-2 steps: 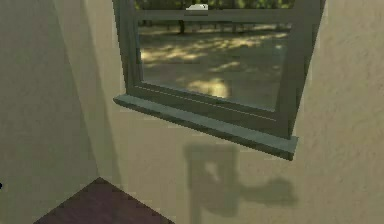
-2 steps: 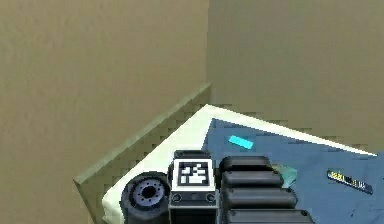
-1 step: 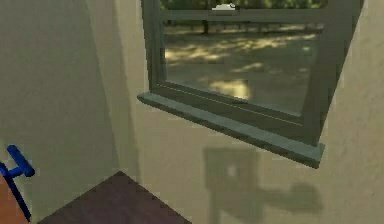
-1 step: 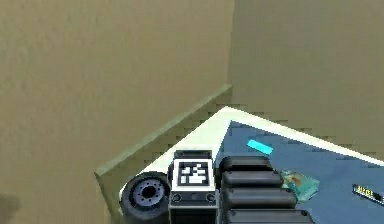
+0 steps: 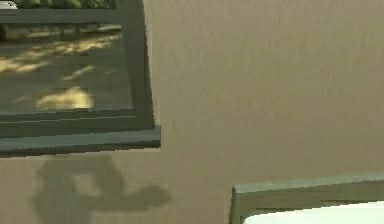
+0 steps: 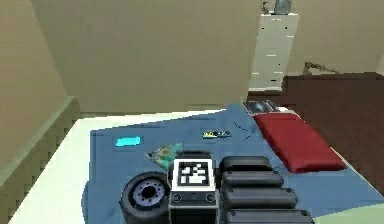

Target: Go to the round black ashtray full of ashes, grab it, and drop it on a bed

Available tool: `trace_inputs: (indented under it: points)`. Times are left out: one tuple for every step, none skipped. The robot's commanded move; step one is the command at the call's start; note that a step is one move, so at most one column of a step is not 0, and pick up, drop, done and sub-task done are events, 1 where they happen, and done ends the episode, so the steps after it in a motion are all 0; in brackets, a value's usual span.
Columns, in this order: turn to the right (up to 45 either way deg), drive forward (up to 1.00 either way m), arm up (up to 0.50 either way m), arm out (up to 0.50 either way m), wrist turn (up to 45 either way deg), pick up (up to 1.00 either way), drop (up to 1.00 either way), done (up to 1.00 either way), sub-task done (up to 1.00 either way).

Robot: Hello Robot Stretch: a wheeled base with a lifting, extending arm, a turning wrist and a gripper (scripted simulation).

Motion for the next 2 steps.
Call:
trace_inputs:
  points:
    - [27.0,0.0,0.0,0.0,0.0,0.0,0.0,0.0,0.0]
    - [-45.0,0.0,0.0,0.0,0.0,0.0,0.0,0.0,0.0]
